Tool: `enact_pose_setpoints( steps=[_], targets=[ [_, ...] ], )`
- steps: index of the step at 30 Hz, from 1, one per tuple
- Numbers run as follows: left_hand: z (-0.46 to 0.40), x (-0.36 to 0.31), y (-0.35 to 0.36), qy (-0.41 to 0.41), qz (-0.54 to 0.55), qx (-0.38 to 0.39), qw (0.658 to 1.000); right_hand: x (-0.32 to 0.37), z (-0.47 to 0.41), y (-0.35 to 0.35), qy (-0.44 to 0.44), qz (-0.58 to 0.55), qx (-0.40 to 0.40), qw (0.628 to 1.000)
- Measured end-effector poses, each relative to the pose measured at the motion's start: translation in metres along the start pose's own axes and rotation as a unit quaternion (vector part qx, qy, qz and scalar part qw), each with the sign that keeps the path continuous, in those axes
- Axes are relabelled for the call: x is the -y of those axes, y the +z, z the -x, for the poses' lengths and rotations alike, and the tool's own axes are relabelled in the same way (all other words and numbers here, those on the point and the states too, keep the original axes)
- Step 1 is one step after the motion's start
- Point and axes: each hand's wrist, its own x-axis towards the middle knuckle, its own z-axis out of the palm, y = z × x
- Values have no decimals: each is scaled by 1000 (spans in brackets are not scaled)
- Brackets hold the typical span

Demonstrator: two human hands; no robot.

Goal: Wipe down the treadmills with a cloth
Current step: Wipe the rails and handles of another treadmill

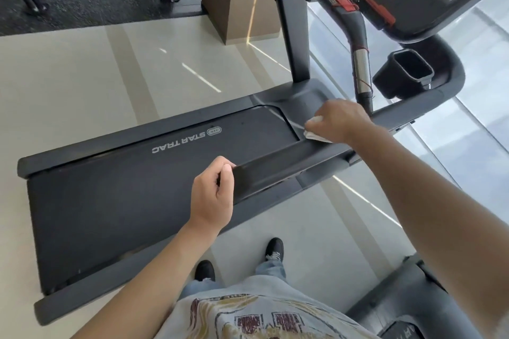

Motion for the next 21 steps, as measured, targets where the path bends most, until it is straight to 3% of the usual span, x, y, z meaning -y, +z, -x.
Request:
enact_pose_setpoints(
  steps=[7,10,16,21],
  targets=[
    [1,4,2,8,4,-30,1000,125,39,11,-146,-51,70,985],
    [0,3,3,6,4,-34,999,140,44,15,-180,-62,69,979],
    [-5,-22,-2,-17,-77,32,996,59,9,6,-121,-62,80,988],
    [-30,-60,17,-23,-242,147,959,-45,-15,4,-69,-65,-22,995]
  ],
)
